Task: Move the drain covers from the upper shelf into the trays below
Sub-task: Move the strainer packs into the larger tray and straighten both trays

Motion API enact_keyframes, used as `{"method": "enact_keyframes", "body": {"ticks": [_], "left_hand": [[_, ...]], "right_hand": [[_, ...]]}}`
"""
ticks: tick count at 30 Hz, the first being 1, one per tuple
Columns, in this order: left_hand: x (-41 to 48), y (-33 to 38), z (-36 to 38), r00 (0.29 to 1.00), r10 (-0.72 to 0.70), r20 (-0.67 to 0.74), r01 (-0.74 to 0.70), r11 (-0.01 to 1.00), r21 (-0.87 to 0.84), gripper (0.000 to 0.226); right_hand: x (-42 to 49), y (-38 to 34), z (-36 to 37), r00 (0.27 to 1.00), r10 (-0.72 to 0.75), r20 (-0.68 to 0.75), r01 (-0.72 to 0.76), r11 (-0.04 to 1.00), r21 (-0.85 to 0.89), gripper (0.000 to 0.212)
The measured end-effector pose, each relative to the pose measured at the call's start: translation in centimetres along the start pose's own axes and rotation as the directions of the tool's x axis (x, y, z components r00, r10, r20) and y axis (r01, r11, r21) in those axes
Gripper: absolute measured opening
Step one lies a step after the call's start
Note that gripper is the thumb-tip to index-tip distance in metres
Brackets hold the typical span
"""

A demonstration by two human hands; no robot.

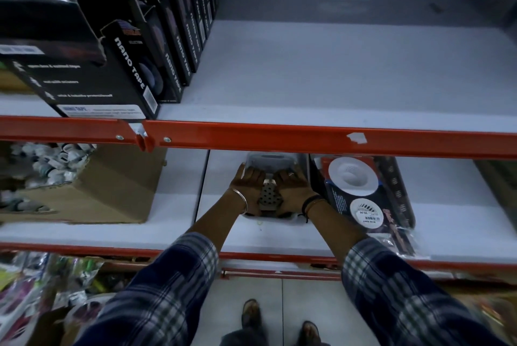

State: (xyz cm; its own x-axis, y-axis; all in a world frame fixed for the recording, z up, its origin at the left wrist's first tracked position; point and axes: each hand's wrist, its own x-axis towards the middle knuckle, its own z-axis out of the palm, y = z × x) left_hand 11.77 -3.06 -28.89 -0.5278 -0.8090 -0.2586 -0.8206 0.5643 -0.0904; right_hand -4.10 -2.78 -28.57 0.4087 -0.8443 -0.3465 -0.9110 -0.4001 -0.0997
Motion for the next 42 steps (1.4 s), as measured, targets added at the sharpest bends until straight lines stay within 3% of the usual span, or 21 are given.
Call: {"method": "enact_keyframes", "body": {"ticks": [3, 5, 8, 12, 15, 18, 20, 22, 26, 28, 31, 33, 35, 37, 39, 42], "left_hand": [[-0.4, 0.8, -0.5, 0.971, -0.032, -0.235, 0.008, 0.995, -0.103, 0.098], [-0.4, 2.7, -1.6, 0.959, -0.065, -0.274, -0.013, 0.961, -0.275, 0.084], [-0.5, 7.6, -4.0, 0.953, -0.121, -0.279, -0.009, 0.907, -0.421, 0.059], [-0.8, 15.2, -5.0, 0.95, -0.219, -0.221, 0.038, 0.786, -0.617, 0.056], [-0.2, 19.1, -4.0, 0.94, -0.328, -0.097, 0.114, 0.567, -0.816, 0.065], [2.0, 19.9, -2.6, 0.882, -0.465, 0.081, 0.242, 0.298, -0.923, 0.062], [3.9, 19.6, -1.8, 0.837, -0.528, 0.143, 0.284, 0.195, -0.939, 0.057], [4.1, 19.2, -3.4, 0.823, -0.556, 0.121, 0.255, 0.171, -0.952, 0.063], [5.6, 18.5, -5.6, 0.821, -0.568, 0.059, 0.215, 0.212, -0.953, 0.044], [6.2, 18.6, -6.0, 0.828, -0.558, 0.054, 0.222, 0.238, -0.946, 0.043], [6.6, 18.6, -5.8, 0.861, -0.504, 0.065, 0.295, 0.391, -0.872, 0.051], [5.8, 18.3, -6.4, 0.866, -0.499, -0.036, 0.221, 0.445, -0.868, 0.053], [4.2, 17.4, -6.3, 0.829, -0.522, -0.2, 0.132, 0.529, -0.838, 0.046], [1.6, 15.7, -5.0, 0.785, -0.545, -0.293, 0.173, 0.649, -0.741, 0.046], [-1.5, 14.0, -3.1, 0.758, -0.571, -0.316, 0.288, 0.727, -0.624, 0.052], [-4.4, 12.2, -0.2, 0.818, -0.542, -0.194, 0.43, 0.8, -0.418, 0.05]], "right_hand": [[-2.5, 1.0, -0.9, 0.982, -0.028, -0.186, 0.084, 0.951, 0.299, 0.084], [-5.6, 2.3, -1.7, 0.957, 0.076, -0.281, 0.07, 0.877, 0.475, 0.068], [-10.4, 5.6, -1.6, 0.875, 0.261, -0.409, -0.007, 0.85, 0.527, 0.045], [-16.2, 11.1, 0.2, 0.825, 0.5, -0.264, -0.168, 0.663, 0.729, 0.053], [-18.8, 13.9, 0.7, 0.845, 0.525, -0.102, -0.295, 0.616, 0.73, 0.049], [-19.1, 14.7, 0.6, 0.891, 0.45, 0.057, -0.298, 0.487, 0.821, 0.04], [-18.9, 15.0, 0.5, 0.914, 0.405, -0.017, -0.212, 0.512, 0.832, 0.031], [-18.4, 14.5, 0.1, 0.905, 0.413, -0.105, -0.141, 0.522, 0.841, 0.032], [-16.6, 15.4, 0.1, 0.807, 0.568, -0.163, -0.15, 0.464, 0.873, 0.042], [-15.8, 16.1, 0.5, 0.797, 0.585, -0.148, -0.196, 0.483, 0.853, 0.044], [-15.4, 16.1, 0.6, 0.798, 0.579, -0.169, -0.212, 0.531, 0.821, 0.057], [-15.4, 15.9, 0.5, 0.772, 0.583, -0.252, -0.157, 0.56, 0.814, 0.06], [-15.7, 15.5, 0.4, 0.752, 0.567, -0.336, -0.078, 0.583, 0.809, 0.05], [-16.1, 14.6, 0.9, 0.779, 0.508, -0.368, -0.027, 0.613, 0.79, 0.039], [-16.9, 13.2, 1.7, 0.871, 0.377, -0.315, -0.004, 0.646, 0.763, 0.03], [-18.1, 10.8, 2.5, 0.964, 0.181, -0.196, -0.019, 0.778, 0.628, 0.029]]}}
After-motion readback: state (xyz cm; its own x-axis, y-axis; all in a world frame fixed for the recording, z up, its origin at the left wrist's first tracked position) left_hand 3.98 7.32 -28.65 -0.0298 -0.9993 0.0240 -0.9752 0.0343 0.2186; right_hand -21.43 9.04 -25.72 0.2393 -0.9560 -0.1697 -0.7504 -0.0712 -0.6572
